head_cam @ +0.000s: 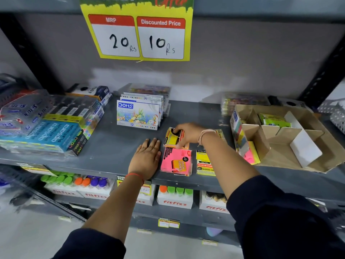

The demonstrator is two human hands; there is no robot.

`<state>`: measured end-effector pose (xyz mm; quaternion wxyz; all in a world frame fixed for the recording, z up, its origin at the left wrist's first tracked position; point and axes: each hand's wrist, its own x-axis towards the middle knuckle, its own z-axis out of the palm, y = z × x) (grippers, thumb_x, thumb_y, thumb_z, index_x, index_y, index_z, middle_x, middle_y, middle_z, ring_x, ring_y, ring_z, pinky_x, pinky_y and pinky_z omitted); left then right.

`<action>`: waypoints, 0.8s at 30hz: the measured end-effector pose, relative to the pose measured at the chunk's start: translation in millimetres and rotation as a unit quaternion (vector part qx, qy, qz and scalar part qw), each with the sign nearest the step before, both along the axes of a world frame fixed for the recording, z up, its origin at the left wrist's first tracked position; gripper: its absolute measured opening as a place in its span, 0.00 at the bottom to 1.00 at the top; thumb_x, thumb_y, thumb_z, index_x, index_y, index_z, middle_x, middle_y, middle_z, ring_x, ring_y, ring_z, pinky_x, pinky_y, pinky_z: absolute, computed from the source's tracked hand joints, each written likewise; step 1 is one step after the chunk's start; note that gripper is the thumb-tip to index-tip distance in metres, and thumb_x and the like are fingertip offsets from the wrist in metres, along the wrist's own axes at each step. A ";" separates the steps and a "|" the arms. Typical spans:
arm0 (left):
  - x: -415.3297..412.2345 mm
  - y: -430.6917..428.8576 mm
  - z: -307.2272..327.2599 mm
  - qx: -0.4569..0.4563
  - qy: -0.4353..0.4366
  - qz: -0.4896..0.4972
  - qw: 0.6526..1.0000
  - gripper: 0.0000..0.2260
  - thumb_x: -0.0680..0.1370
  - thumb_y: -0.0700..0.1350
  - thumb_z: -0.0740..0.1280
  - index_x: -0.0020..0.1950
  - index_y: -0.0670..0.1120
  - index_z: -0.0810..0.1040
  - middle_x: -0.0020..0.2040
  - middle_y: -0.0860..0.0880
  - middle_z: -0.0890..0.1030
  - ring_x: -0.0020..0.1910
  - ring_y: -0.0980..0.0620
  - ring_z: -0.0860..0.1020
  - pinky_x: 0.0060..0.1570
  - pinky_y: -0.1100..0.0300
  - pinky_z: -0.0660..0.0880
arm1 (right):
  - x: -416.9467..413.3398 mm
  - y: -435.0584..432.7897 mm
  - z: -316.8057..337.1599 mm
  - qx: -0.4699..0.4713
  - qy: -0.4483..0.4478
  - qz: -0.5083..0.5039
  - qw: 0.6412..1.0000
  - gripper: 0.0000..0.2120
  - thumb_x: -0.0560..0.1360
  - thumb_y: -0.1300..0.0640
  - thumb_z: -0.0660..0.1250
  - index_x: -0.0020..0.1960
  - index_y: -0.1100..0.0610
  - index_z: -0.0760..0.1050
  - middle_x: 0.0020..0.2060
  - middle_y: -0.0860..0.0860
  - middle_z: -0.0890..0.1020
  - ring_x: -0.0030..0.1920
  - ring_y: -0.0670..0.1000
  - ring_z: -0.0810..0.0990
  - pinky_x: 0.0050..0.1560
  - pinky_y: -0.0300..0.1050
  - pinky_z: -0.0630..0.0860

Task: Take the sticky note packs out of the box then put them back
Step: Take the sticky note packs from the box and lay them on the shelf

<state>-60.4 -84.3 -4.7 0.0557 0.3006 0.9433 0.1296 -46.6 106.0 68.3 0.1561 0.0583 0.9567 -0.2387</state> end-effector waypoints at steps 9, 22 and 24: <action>-1.9 1.1 -1.5 -0.012 0.004 -0.007 1.000 0.21 0.81 0.49 0.48 0.75 0.52 0.51 0.78 0.53 0.52 0.77 0.49 0.48 0.75 0.53 0.48 | 7.5 67.5 17.9 0.183 -0.094 -0.001 0.979 0.42 0.68 0.61 0.73 0.75 0.52 0.55 0.75 0.51 0.59 0.73 0.56 0.62 0.71 0.50 0.62; -2.1 2.0 -2.6 -0.022 0.016 -0.008 1.000 0.21 0.81 0.48 0.48 0.75 0.52 0.51 0.78 0.52 0.53 0.77 0.48 0.48 0.75 0.52 0.48 | 31.1 74.5 15.5 0.190 -0.017 -0.029 0.981 0.40 0.62 0.54 0.78 0.69 0.58 0.65 0.65 0.57 0.74 0.61 0.59 0.75 0.56 0.46 0.74; -2.3 2.5 -2.0 -0.022 0.014 -0.005 1.000 0.21 0.81 0.48 0.48 0.75 0.52 0.51 0.78 0.53 0.53 0.77 0.49 0.48 0.75 0.52 0.48 | 38.7 69.6 29.4 0.164 0.019 -0.034 0.986 0.40 0.63 0.53 0.77 0.70 0.57 0.65 0.65 0.57 0.74 0.62 0.58 0.74 0.57 0.46 0.72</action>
